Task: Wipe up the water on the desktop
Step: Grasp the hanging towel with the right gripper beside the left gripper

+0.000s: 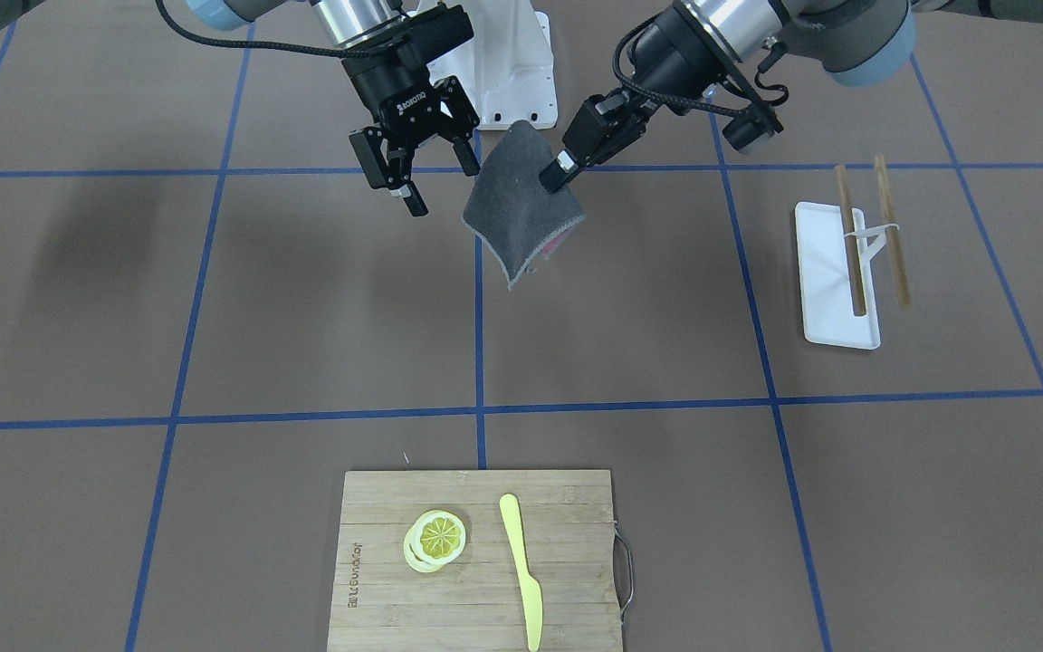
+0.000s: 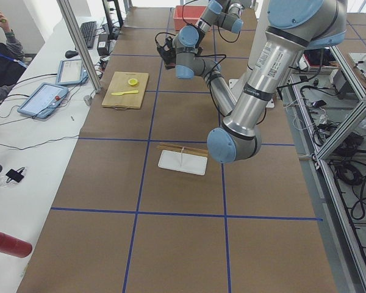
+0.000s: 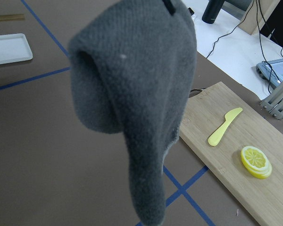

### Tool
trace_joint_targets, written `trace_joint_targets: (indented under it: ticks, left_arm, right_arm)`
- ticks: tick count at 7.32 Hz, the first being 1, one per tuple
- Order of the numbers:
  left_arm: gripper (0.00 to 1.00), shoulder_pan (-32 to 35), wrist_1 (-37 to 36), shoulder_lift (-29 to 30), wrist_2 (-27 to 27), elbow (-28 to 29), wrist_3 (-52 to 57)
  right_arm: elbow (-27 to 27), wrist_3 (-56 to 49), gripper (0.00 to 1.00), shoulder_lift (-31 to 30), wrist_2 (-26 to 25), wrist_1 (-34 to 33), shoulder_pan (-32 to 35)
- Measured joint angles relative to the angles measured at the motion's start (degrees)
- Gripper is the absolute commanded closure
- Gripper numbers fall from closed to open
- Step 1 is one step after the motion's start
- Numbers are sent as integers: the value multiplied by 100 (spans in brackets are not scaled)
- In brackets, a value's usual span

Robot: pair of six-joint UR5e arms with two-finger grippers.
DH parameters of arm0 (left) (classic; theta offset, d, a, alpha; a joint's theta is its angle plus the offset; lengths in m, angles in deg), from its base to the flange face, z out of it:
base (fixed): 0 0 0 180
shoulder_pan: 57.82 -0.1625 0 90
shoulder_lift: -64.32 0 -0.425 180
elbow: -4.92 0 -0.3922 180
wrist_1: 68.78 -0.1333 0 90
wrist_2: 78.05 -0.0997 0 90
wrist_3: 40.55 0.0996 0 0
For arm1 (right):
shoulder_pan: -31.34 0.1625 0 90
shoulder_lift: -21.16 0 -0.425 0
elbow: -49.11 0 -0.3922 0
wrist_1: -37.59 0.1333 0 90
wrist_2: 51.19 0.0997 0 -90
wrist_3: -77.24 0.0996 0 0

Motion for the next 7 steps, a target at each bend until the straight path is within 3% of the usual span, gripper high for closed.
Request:
trace_joint_targets:
  ticks: [3, 5, 7]
  left_arm:
    - [100, -91, 13, 5, 11, -104, -72]
    - [100, -108, 16, 10, 12, -117, -75]
    - [100, -135, 16, 28, 7, -131, -75]
  right_arm:
    - [5, -1, 49, -5, -50, 5, 0]
    - [8, 40, 95, -3, -58, 6, 6]
    - [11, 272, 100, -4, -59, 6, 8]
